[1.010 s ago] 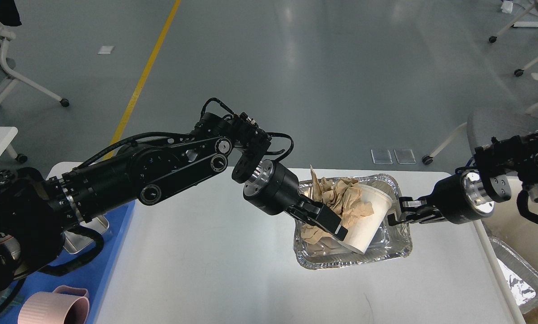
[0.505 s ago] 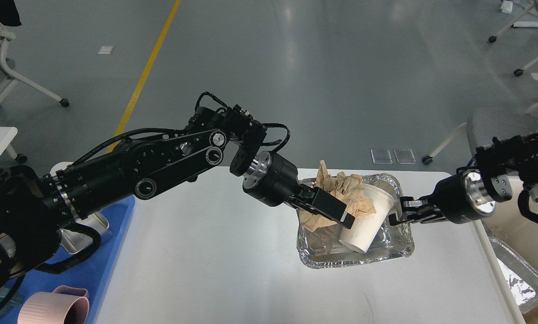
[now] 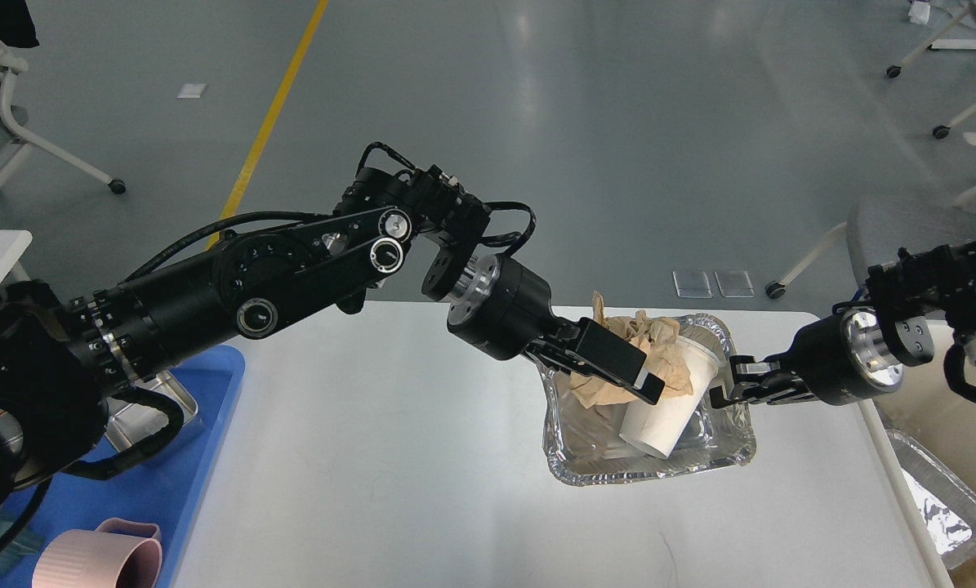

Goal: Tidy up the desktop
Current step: 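Press the paper bag into the foil container and open the left gripper, then lift the foil container with the right gripper and tip it into the white bin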

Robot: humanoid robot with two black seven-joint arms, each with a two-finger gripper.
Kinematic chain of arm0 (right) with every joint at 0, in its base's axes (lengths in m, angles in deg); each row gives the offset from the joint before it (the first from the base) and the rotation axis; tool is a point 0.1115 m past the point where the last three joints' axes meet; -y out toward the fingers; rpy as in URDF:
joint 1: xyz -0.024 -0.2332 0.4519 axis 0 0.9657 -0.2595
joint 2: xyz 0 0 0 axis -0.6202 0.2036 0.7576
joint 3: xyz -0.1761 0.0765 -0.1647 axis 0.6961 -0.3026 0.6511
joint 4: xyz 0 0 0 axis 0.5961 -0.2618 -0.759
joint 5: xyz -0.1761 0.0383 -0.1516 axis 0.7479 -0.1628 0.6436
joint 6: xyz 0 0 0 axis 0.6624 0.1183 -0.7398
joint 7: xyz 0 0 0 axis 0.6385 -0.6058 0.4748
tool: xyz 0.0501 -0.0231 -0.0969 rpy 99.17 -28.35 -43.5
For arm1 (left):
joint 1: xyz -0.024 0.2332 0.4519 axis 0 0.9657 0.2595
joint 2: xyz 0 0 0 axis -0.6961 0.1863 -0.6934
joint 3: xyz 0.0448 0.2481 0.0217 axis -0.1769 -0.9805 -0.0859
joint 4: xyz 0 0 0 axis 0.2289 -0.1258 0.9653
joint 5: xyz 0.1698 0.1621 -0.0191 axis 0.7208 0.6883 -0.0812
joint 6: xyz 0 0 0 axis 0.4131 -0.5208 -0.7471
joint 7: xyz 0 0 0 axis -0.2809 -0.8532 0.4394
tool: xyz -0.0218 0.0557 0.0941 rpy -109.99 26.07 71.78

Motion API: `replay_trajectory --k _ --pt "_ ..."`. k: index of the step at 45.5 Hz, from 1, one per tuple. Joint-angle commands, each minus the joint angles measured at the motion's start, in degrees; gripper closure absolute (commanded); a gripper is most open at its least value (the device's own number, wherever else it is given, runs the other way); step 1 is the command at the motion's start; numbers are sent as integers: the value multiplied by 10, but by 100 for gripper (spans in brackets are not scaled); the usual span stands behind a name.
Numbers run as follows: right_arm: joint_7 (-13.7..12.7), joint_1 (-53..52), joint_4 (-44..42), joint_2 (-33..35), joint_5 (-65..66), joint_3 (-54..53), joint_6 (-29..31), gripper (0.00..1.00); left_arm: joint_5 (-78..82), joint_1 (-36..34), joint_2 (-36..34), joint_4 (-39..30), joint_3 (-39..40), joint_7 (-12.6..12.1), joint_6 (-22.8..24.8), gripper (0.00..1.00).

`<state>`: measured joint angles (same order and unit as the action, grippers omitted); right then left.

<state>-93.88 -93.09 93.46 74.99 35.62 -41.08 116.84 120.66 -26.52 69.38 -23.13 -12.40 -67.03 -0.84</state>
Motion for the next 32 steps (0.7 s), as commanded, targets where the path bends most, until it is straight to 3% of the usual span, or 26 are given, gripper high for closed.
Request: replay_trajectory --k 1,32 --pt "0 0 0 3 -1 -3 0 100 0 0 -2 0 -2 -1 2 4" --pt "1 24 -23 5 -1 -26 0 100 -45 -13 -38 -2 43 -1 2 4"
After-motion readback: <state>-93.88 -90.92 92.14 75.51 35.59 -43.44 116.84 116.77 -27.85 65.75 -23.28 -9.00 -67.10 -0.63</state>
